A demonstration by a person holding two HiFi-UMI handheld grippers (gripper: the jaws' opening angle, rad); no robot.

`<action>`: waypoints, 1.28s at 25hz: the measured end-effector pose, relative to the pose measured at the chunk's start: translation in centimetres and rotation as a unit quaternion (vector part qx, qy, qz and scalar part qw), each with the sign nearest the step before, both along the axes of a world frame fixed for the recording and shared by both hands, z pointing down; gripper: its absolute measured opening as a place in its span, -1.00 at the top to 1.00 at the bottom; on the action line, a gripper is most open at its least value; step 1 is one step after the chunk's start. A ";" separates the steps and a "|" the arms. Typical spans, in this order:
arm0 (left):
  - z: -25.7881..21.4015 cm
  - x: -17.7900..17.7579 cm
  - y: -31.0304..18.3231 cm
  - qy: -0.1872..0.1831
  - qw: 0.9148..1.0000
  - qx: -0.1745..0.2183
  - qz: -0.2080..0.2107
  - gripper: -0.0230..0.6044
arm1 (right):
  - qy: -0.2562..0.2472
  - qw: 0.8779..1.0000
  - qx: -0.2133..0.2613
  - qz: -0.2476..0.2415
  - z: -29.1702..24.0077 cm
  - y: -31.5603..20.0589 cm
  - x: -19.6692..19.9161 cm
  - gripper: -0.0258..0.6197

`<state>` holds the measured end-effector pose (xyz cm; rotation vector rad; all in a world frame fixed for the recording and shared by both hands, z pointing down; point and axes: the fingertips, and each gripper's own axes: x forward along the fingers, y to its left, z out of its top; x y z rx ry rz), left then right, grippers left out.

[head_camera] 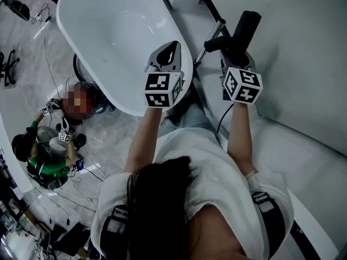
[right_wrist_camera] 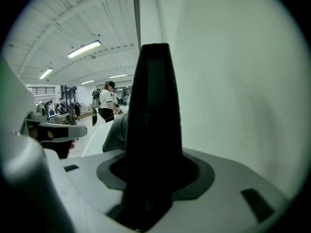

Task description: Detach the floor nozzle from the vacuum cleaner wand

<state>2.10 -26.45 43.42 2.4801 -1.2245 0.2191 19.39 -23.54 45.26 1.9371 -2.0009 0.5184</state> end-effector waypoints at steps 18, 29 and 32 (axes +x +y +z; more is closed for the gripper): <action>-2.0 -0.6 7.1 0.012 0.998 0.001 0.060 0.92 | 0.011 0.997 0.043 0.060 -2.6 8.8 -5.1 0.25; -0.4 0.6 9.5 0.002 0.996 0.005 0.088 0.92 | 0.027 0.995 0.040 0.088 -1.6 11.1 -5.6 0.25; -0.4 0.4 9.7 0.005 0.996 0.008 0.089 0.92 | 0.031 0.994 0.042 0.091 -1.6 11.4 -5.9 0.25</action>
